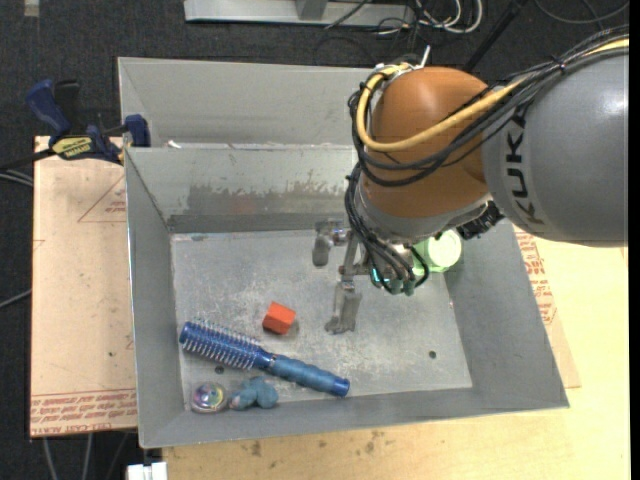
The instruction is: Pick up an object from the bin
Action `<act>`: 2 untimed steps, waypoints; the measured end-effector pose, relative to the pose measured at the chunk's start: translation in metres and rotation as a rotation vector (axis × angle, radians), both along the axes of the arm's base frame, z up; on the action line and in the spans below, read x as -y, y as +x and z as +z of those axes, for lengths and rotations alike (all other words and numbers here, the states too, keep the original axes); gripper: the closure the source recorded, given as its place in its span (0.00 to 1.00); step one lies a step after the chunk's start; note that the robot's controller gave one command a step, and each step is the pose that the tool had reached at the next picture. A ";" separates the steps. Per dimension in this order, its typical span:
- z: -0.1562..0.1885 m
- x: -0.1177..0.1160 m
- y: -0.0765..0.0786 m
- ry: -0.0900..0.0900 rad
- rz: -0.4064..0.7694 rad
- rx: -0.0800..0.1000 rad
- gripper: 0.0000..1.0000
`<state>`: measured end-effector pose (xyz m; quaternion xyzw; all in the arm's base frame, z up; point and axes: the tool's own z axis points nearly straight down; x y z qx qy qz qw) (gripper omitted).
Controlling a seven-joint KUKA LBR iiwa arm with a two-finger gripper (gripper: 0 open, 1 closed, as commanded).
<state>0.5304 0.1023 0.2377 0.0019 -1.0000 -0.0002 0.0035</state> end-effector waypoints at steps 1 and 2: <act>-0.081 -0.051 -0.014 0.000 -0.209 0.002 0.00; -0.169 -0.080 -0.044 0.001 -0.041 0.009 0.00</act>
Offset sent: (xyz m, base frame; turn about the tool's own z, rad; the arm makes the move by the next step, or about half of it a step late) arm -0.0121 0.0492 -0.0789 0.2149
